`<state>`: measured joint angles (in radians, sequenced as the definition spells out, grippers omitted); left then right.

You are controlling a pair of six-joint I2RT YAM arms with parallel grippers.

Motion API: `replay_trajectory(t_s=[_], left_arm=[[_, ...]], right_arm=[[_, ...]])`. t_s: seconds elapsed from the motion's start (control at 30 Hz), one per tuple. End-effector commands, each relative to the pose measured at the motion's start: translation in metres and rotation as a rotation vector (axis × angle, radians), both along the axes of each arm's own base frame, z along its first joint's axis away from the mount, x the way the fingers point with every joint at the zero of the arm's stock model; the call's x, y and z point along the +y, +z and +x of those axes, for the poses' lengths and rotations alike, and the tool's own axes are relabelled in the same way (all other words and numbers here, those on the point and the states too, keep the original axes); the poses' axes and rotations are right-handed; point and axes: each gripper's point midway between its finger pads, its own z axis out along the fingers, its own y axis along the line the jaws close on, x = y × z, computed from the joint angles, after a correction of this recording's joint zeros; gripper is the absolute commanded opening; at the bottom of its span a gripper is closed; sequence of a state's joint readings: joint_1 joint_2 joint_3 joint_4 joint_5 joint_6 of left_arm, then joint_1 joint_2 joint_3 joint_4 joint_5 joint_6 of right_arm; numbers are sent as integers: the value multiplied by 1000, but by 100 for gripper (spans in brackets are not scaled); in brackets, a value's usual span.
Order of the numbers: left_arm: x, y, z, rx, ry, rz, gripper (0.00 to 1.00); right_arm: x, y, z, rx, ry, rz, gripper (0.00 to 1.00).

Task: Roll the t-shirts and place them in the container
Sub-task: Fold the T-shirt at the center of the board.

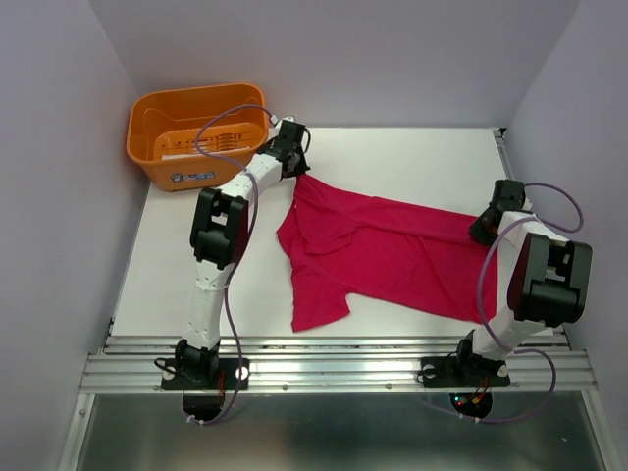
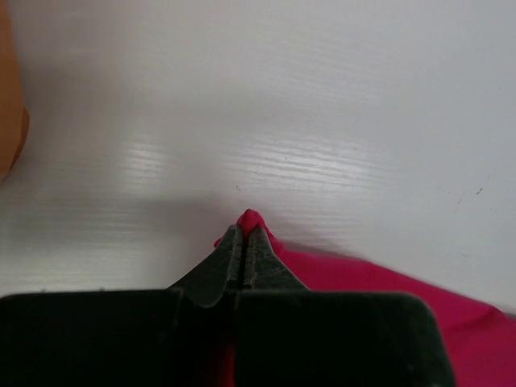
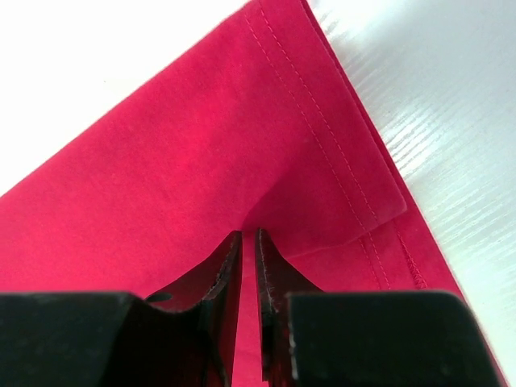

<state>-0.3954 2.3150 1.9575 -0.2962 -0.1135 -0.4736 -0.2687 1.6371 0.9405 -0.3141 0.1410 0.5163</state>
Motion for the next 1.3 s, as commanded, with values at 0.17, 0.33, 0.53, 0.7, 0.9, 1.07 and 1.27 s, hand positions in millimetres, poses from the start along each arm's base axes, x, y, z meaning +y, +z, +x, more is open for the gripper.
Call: replay_trajectory(t_s=[0.17, 0.33, 0.53, 0.7, 0.9, 1.07, 1.27], left_arm=[[-4, 20, 9, -44, -25, 1, 0], [-8, 21, 7, -46, -38, 6, 0], [-10, 20, 5, -43, -41, 5, 0], [-9, 18, 4, -38, -45, 6, 0], [-11, 14, 3, -34, -61, 7, 0], [-14, 14, 1, -30, -77, -2, 0], [-13, 12, 1, -29, -79, 6, 0]], right_arm=[[-4, 37, 17, -149, -1, 120, 38], [-3, 38, 14, -199, -14, 215, 41], [-14, 47, 3, -228, -60, 219, 41], [-21, 40, -10, -207, -82, 201, 41], [-25, 23, -16, -160, -108, 202, 41], [-32, 17, -13, -135, -116, 185, 41], [-34, 5, -15, -104, -139, 193, 41]])
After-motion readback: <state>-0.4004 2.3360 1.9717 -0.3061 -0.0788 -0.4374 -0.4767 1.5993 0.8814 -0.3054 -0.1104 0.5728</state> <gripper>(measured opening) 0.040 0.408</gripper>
